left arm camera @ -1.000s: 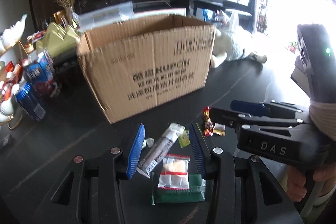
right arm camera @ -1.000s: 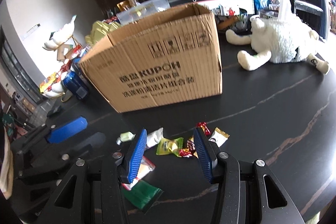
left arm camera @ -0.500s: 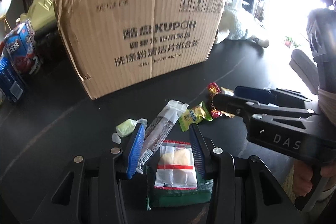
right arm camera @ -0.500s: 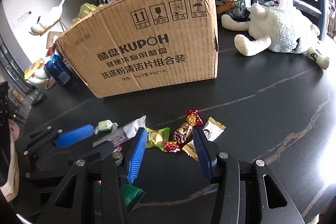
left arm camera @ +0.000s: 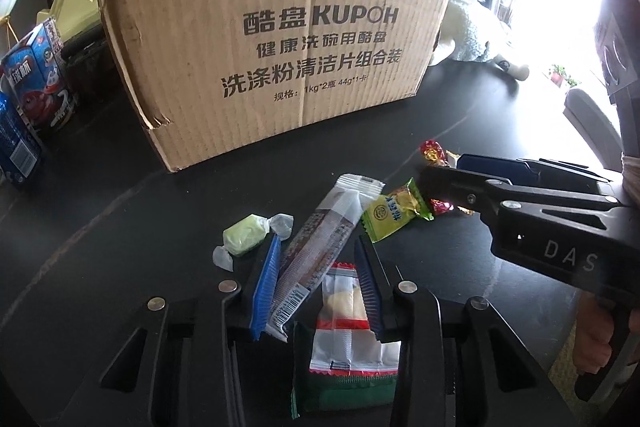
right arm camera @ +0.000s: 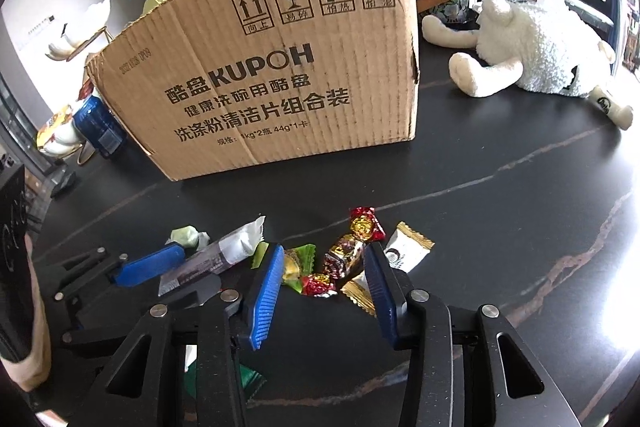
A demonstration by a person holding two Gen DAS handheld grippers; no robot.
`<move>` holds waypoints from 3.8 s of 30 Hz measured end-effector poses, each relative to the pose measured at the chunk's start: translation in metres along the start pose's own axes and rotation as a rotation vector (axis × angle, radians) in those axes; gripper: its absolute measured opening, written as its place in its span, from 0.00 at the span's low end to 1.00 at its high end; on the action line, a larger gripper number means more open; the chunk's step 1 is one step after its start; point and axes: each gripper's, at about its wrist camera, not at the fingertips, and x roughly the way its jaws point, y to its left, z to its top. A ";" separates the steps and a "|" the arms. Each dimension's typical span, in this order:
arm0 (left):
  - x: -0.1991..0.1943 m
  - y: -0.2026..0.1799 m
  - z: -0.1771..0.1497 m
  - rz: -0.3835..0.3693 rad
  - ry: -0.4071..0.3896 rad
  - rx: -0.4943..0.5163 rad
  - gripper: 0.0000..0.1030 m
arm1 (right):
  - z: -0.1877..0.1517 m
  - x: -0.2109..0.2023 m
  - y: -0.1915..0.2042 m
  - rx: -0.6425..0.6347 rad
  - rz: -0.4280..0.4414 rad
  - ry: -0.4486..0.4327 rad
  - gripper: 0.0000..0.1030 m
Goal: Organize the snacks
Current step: 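Grasp the white stick snack with the left tool while the right tool grasps gold-wrapped candies, then lift the stick snack and gold candies and carry both over the box, then open both tools over the box to drop the snacks in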
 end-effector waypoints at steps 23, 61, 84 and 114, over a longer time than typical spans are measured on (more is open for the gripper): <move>0.018 -0.008 0.011 0.007 0.028 0.028 0.25 | 0.007 0.021 -0.006 0.025 -0.009 0.031 0.19; -0.112 -0.010 0.036 0.068 -0.184 -0.024 0.20 | 0.021 -0.076 0.024 -0.032 0.126 -0.199 0.18; -0.175 -0.005 0.102 0.065 -0.303 -0.008 0.20 | 0.094 -0.137 0.049 -0.086 0.130 -0.300 0.18; -0.110 0.042 0.176 0.121 -0.264 -0.034 0.37 | 0.171 -0.067 0.042 -0.090 0.075 -0.229 0.34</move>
